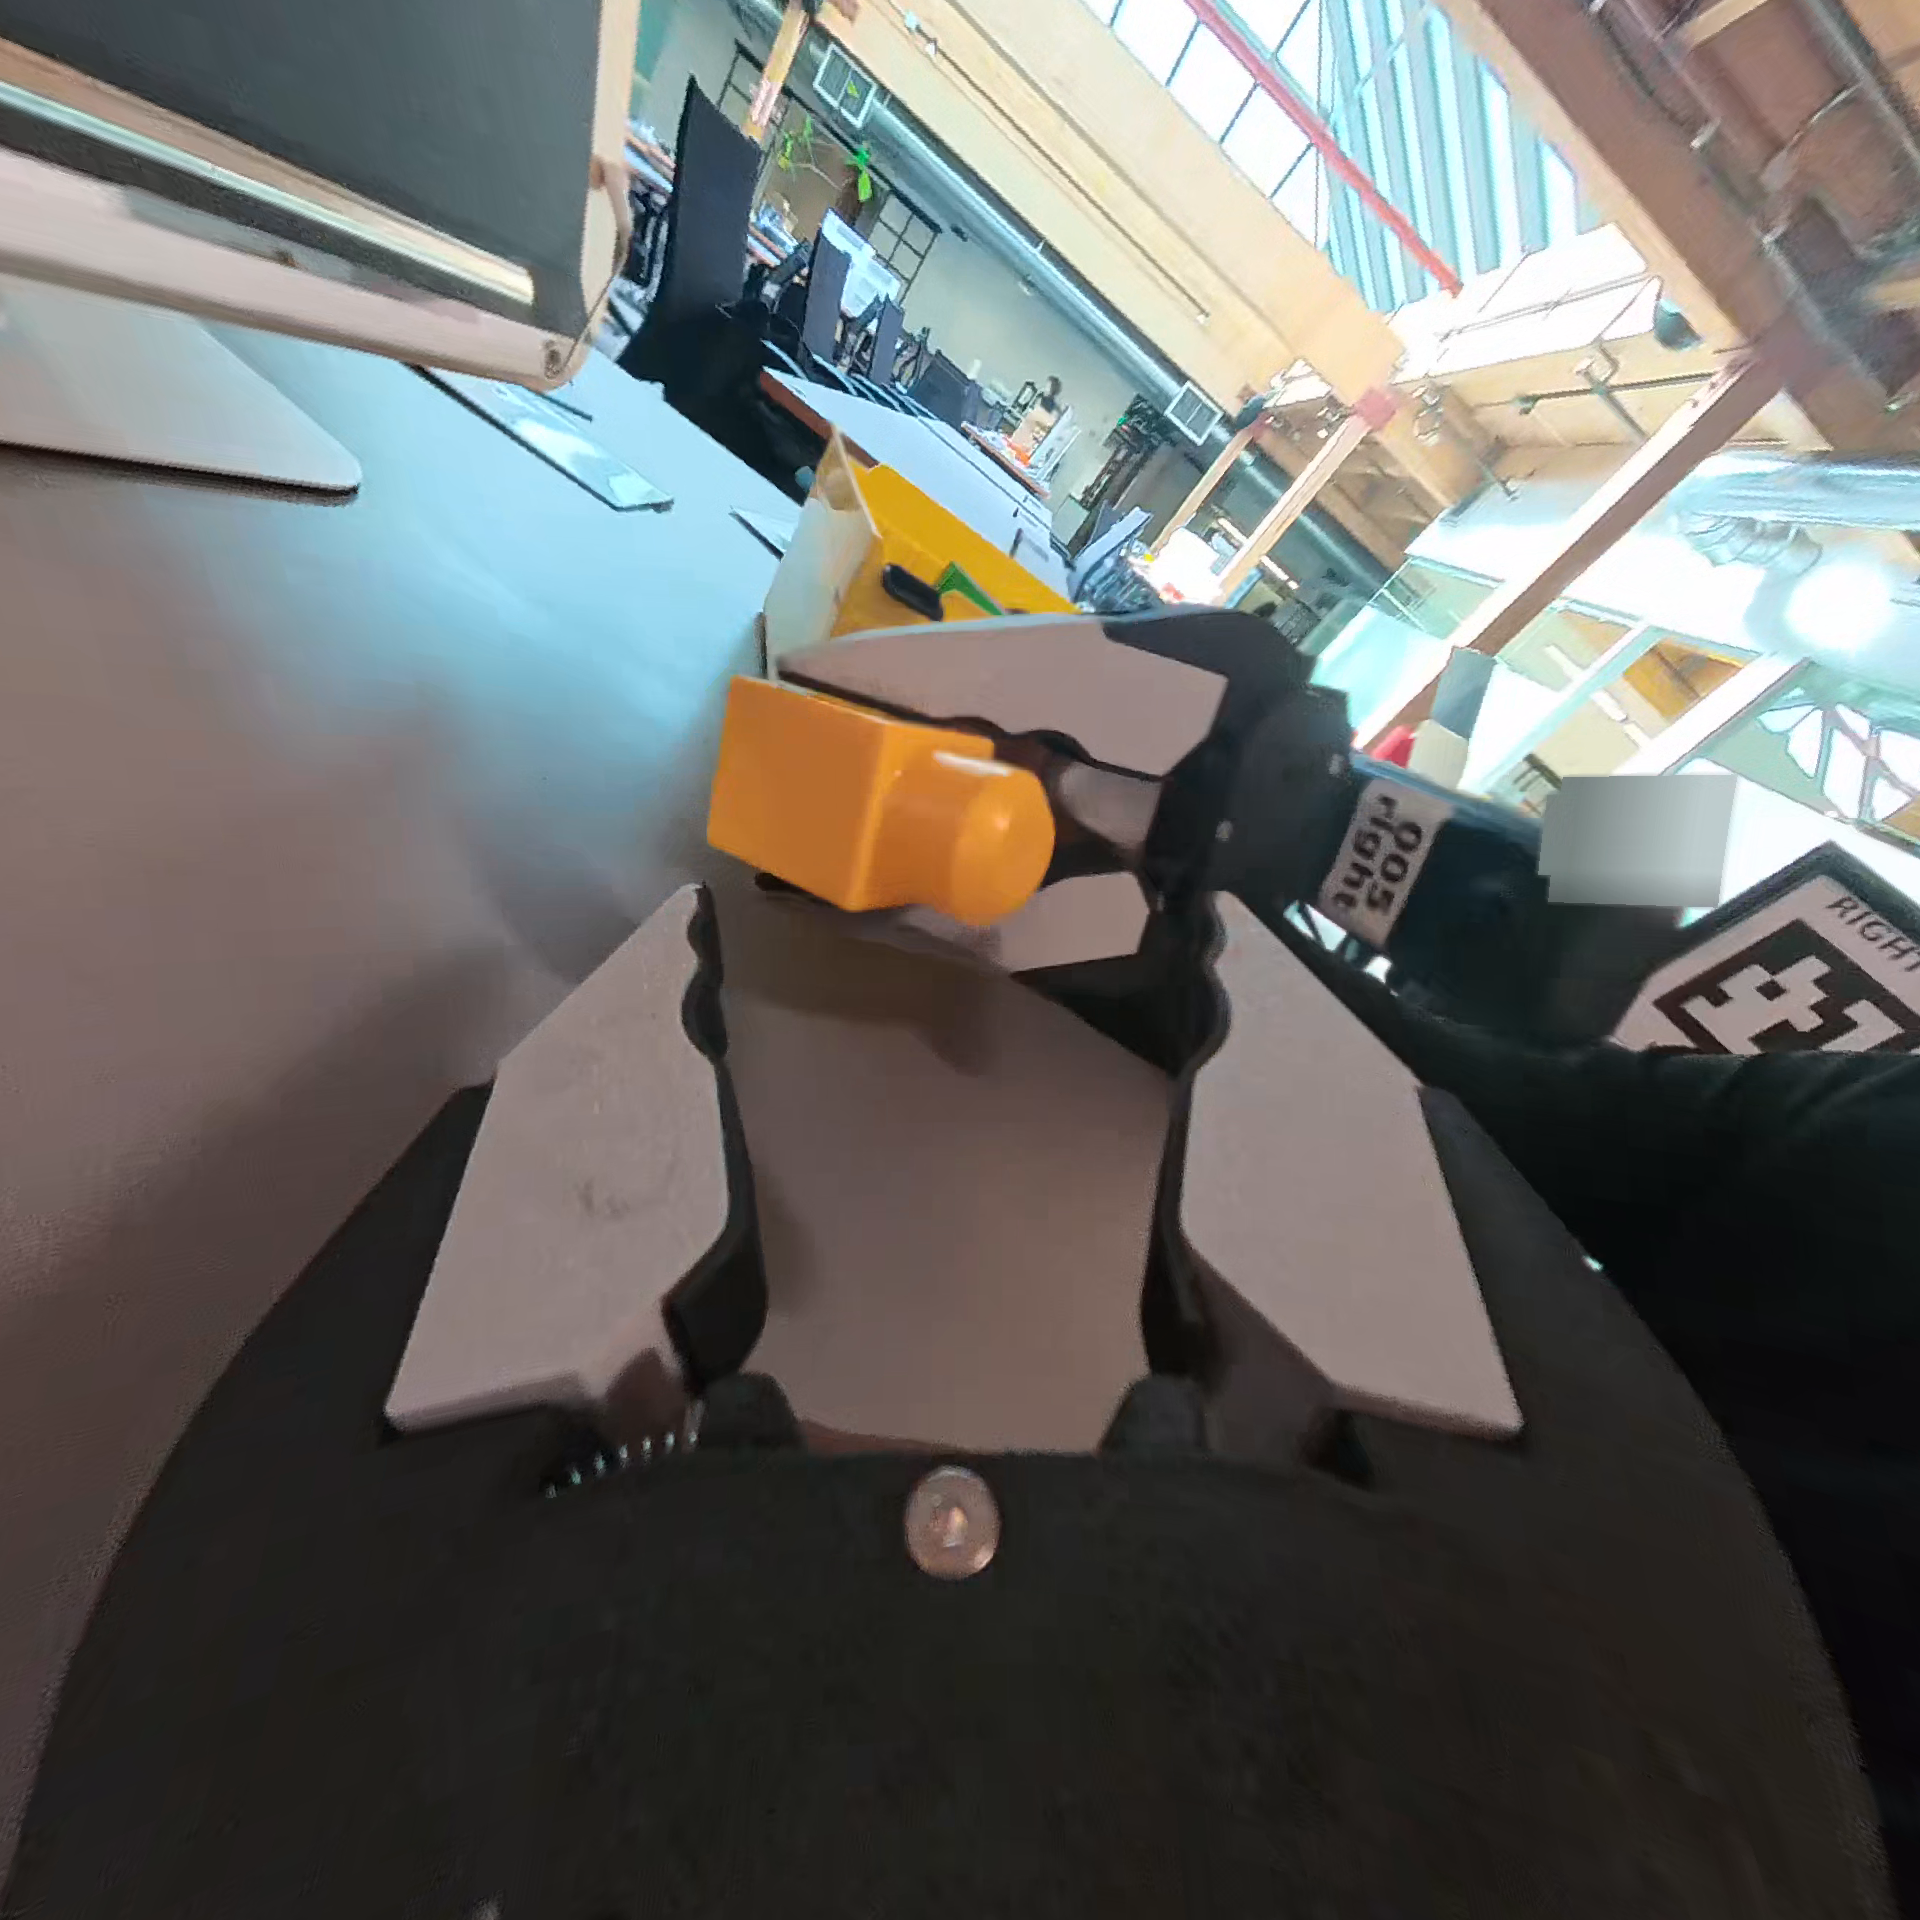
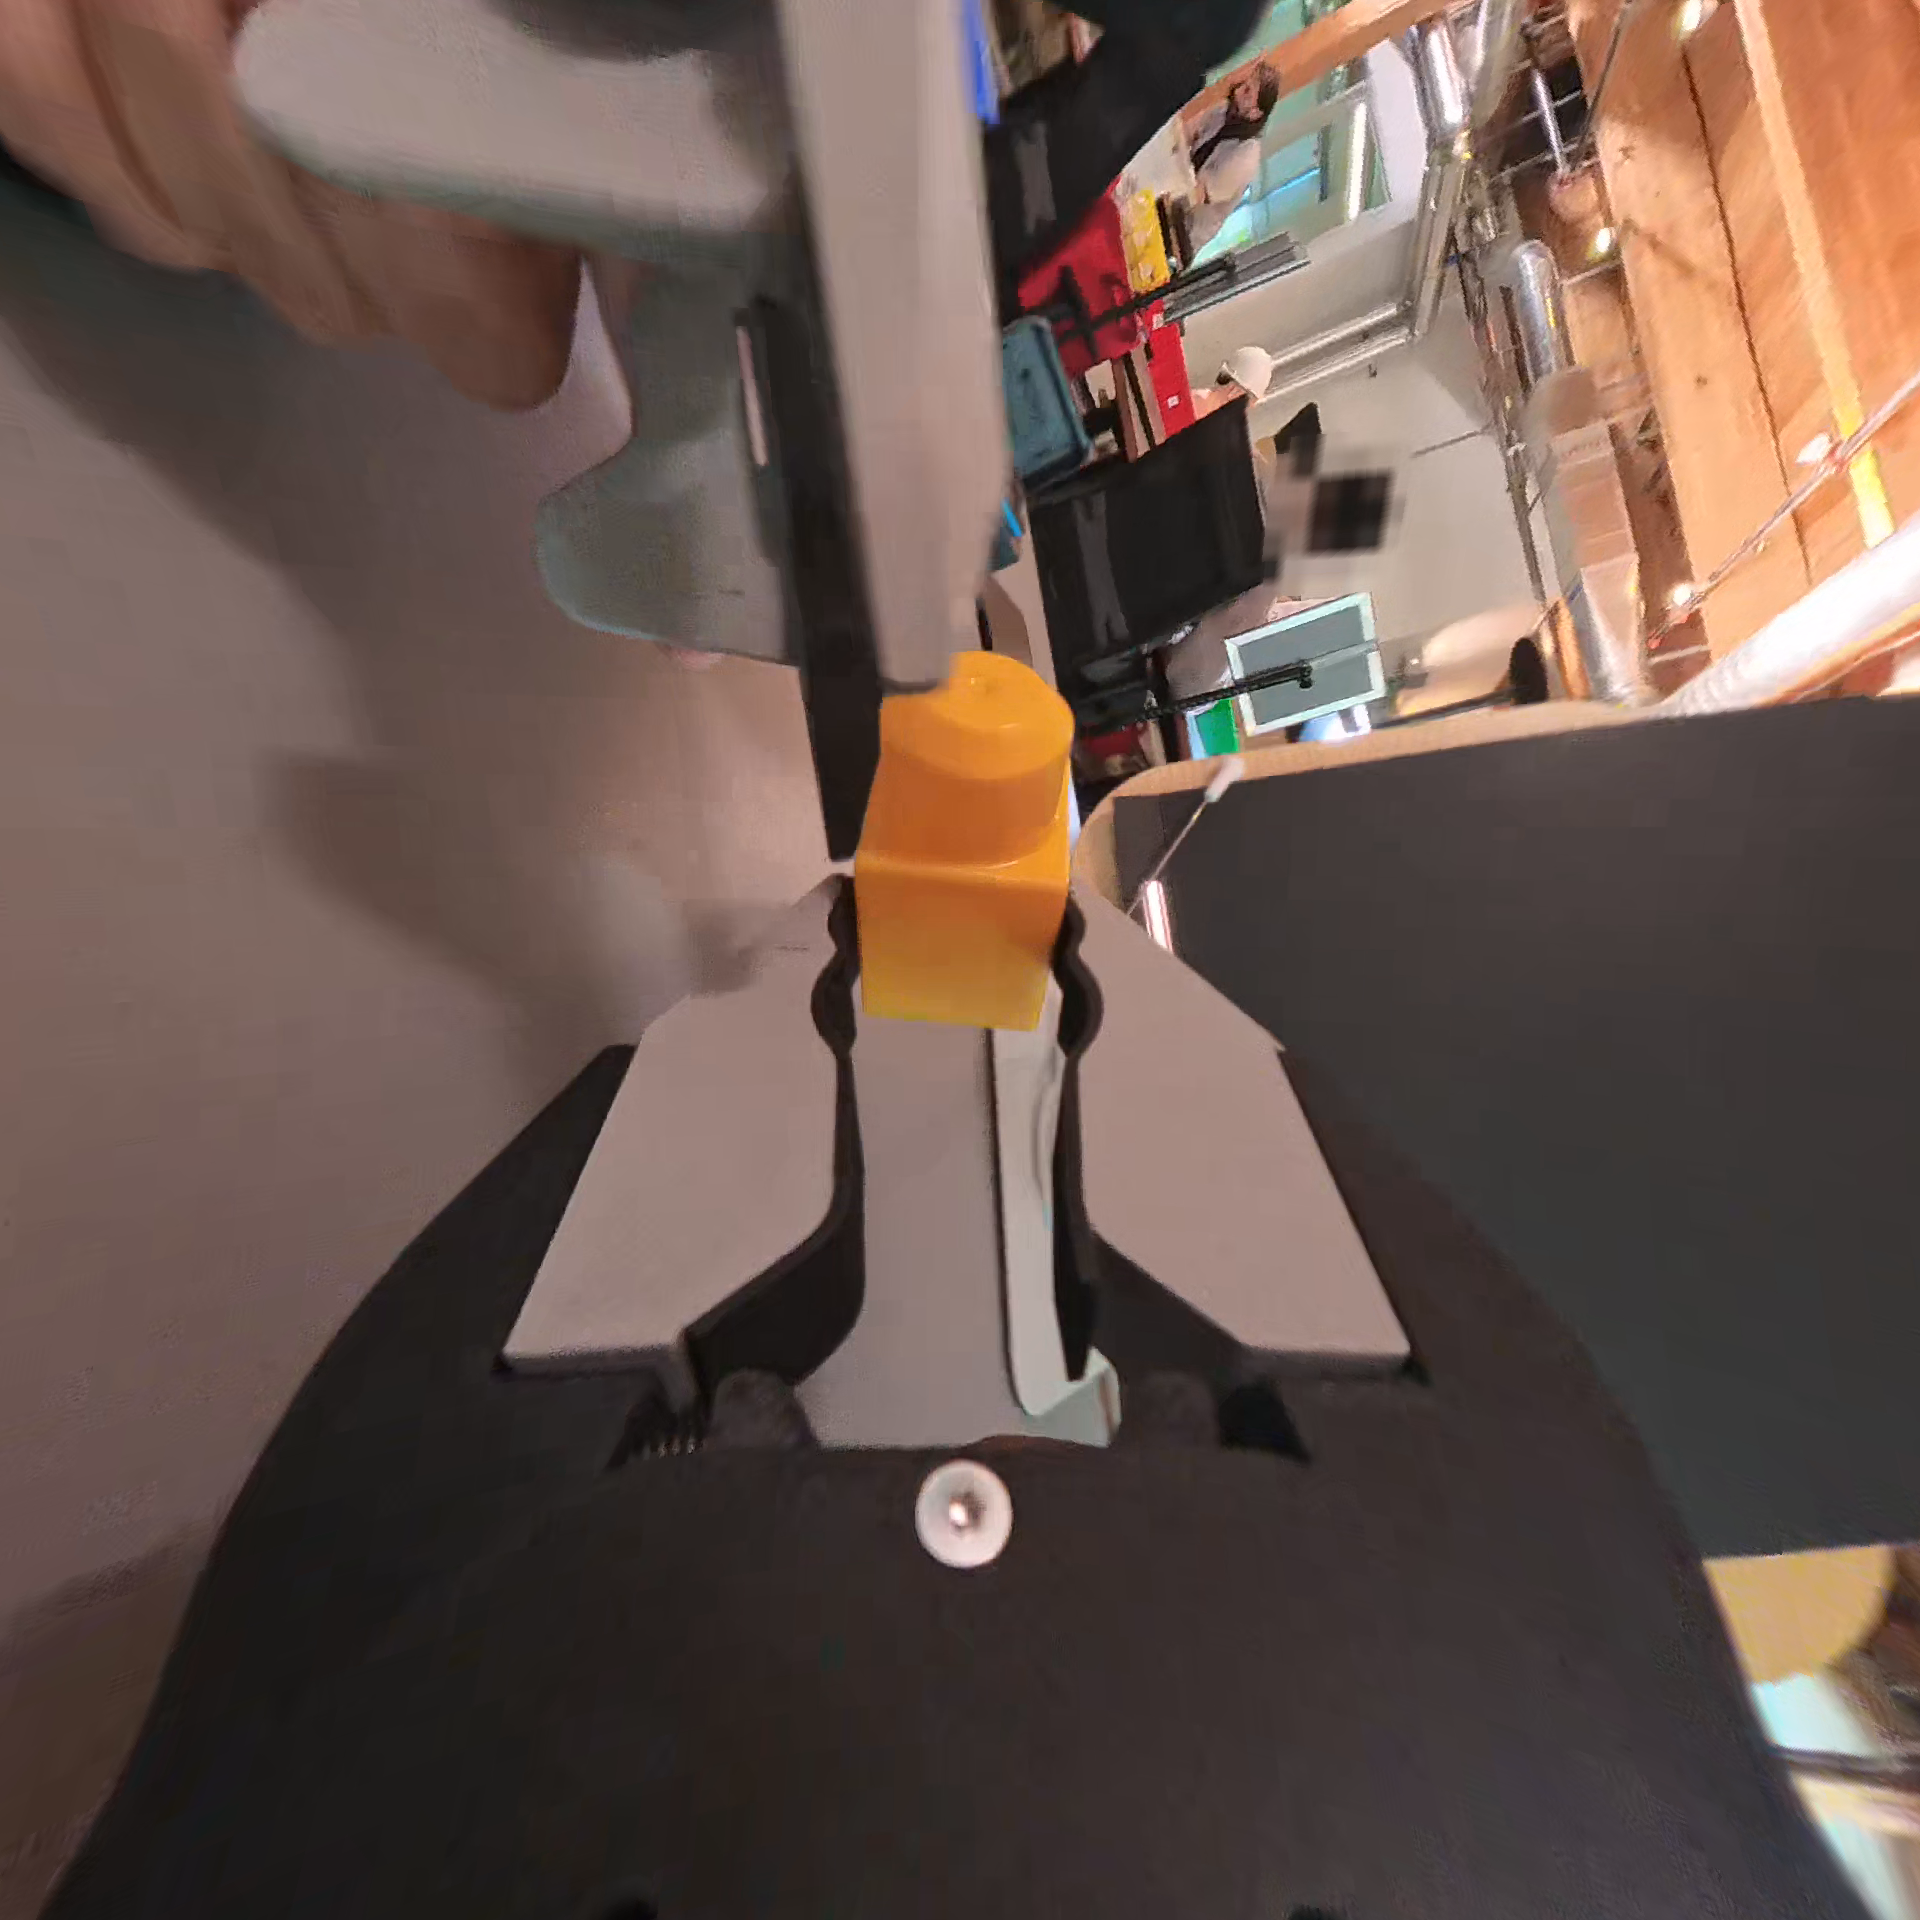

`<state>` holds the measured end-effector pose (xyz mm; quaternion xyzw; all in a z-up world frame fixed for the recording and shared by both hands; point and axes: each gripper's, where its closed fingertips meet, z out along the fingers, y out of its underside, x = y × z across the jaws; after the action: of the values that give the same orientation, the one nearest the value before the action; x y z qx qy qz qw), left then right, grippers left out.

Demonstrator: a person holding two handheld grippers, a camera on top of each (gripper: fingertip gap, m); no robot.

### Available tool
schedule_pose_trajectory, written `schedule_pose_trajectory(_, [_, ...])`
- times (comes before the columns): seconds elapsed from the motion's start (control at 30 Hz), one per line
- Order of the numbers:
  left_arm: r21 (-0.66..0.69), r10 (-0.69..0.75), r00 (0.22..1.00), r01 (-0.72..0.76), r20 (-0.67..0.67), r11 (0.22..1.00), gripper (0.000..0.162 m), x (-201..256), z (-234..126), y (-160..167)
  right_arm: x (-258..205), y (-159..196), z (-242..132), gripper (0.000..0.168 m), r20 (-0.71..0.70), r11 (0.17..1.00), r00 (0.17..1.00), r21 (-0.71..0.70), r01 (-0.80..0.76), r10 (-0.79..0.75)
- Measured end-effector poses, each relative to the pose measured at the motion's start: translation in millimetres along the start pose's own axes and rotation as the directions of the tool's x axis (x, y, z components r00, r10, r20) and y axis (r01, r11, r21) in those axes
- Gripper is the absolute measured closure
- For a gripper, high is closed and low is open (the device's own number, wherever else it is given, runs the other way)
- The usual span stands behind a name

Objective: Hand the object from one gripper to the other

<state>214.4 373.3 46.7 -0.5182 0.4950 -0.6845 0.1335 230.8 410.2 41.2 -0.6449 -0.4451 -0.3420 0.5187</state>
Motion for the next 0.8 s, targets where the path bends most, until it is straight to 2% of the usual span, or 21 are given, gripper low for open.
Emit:
schedule_pose_trajectory(0.1, [-0.005,0.036,0.998,-0.036,0.06,0.999,0.068,-7,2,2,-1,-3,1,0.133,-0.052,0.987,0.986,-0.041,0.154,-0.156])
schedule_pose_trajectory(0.3, [-0.01,-0.07,0.997,0.07,-0.036,0.998,0.076,3,3,4,-14,-22,1,0.134,-0.076,0.947,0.944,-0.022,0.32,-0.321])
schedule_pose_trajectory(0.33, [-0.014,-0.063,0.998,0.063,-0.012,0.998,0.095,-4,1,5,-15,-25,1,0.134,-0.08,0.946,0.943,-0.01,0.323,-0.323])
schedule_pose_trajectory(0.37, [-0.025,-0.043,0.999,0.043,-0.007,0.999,0.099,-6,-1,6,-15,-26,1,0.134,-0.081,0.95,0.947,0.001,0.313,-0.312])
schedule_pose_trajectory(0.4, [-0.041,-0.031,0.999,0.031,0.009,0.999,0.11,-8,-2,7,-15,-25,1,0.133,-0.074,0.956,0.954,-0.001,0.293,-0.292])
schedule_pose_trajectory(0.53, [-0.046,0.053,0.994,-0.049,0.096,0.998,0.112,-16,-1,6,-14,-16,4,0.121,-0.038,0.991,0.99,-0.005,0.134,-0.134])
schedule_pose_trajectory(0.6, [-0.052,0.141,0.972,-0.133,0.189,0.99,0.112,-26,-5,1,-11,-3,5,0.113,-0.007,0.998,0.999,-0.039,0.047,-0.047])
schedule_pose_trajectory(0.67, [-0.148,0.312,0.877,-0.277,0.365,0.95,0.113,-48,-15,-2,-10,14,4,0.105,0.035,0.996,0.999,-0.084,-0.032,0.035])
schedule_pose_trajectory(0.7, [-0.243,0.442,0.776,-0.37,0.45,0.897,0.113,-59,-23,-2,-11,21,4,0.101,0.063,0.992,0.995,-0.106,-0.067,0.074])
schedule_pose_trajectory(0.73, [-0.371,0.58,0.646,-0.445,0.497,0.815,0.112,-70,-30,-1,-11,27,5,0.097,0.072,0.988,0.993,-0.126,-0.086,0.096])
schedule_pose_trajectory(0.77, [-0.499,0.702,0.511,-0.494,0.497,0.712,0.113,-78,-36,2,-11,30,5,0.093,0.069,0.987,0.993,-0.135,-0.087,0.097])
schedule_pose_trajectory(0.8, [-0.602,0.791,0.41,-0.514,0.454,0.611,0.113,-82,-39,7,-13,30,6,0.09,0.067,0.989,0.994,-0.131,-0.071,0.081])
